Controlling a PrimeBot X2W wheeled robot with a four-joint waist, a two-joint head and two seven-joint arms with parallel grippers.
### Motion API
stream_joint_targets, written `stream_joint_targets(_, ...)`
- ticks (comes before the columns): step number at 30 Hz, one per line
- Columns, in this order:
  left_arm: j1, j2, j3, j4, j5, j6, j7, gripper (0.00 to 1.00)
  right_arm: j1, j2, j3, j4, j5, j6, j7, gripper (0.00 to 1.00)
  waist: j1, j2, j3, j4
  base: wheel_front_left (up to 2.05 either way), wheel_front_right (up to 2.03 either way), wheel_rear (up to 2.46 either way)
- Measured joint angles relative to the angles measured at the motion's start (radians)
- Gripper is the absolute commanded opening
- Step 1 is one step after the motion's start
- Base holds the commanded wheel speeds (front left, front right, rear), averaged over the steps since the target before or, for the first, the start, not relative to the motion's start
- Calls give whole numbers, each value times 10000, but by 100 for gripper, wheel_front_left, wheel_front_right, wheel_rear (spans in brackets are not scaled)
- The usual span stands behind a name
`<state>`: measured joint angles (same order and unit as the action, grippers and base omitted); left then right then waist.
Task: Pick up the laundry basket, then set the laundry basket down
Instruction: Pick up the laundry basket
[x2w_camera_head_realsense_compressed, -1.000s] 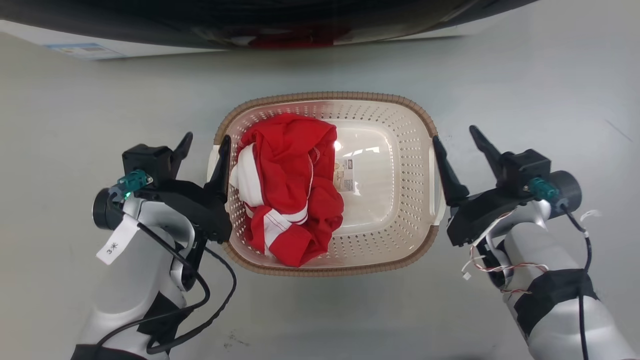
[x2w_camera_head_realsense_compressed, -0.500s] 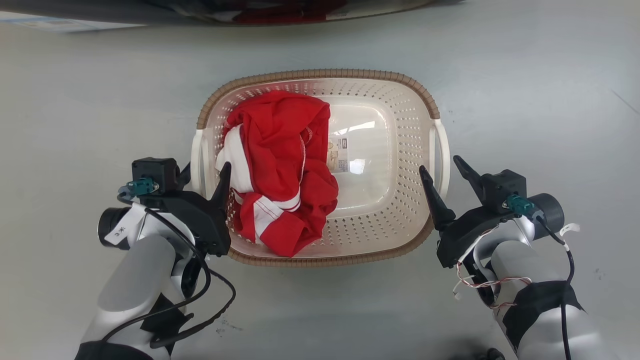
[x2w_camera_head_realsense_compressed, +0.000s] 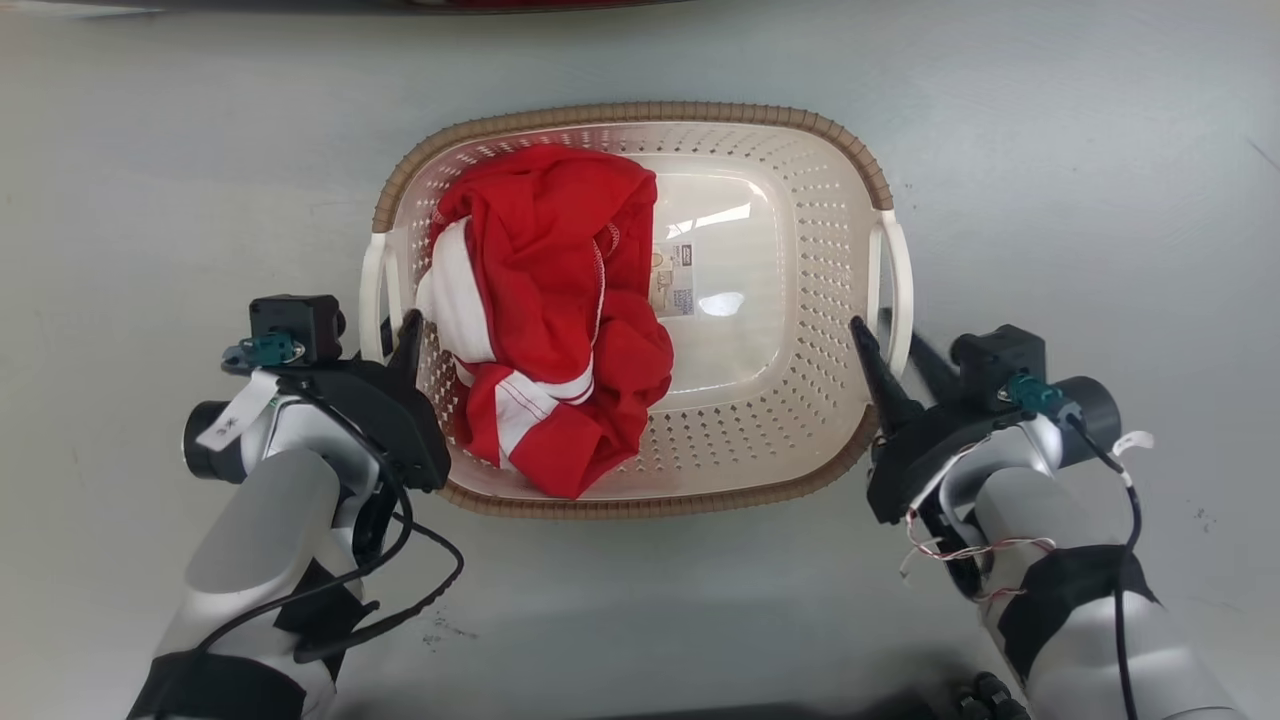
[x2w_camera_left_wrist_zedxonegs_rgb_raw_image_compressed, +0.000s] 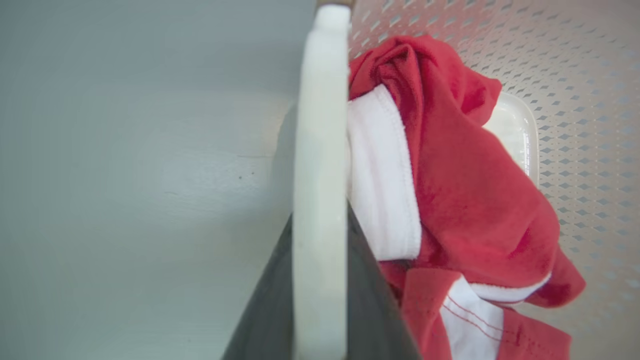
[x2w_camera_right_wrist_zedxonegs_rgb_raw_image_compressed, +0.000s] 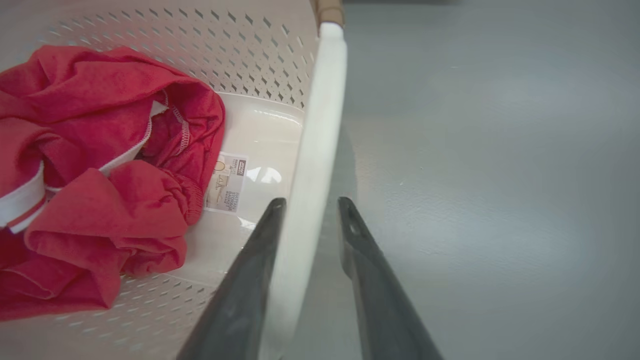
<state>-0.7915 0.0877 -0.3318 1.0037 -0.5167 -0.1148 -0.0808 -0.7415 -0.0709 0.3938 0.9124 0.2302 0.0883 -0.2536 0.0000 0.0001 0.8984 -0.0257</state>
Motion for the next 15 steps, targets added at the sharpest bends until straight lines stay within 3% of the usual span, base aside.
stream_joint_targets(15,-267,-332,-194,846,-230,-10,-105,0,-232,125,-29,746,265,84,-29,0,0,0,-398,76,0,0,0)
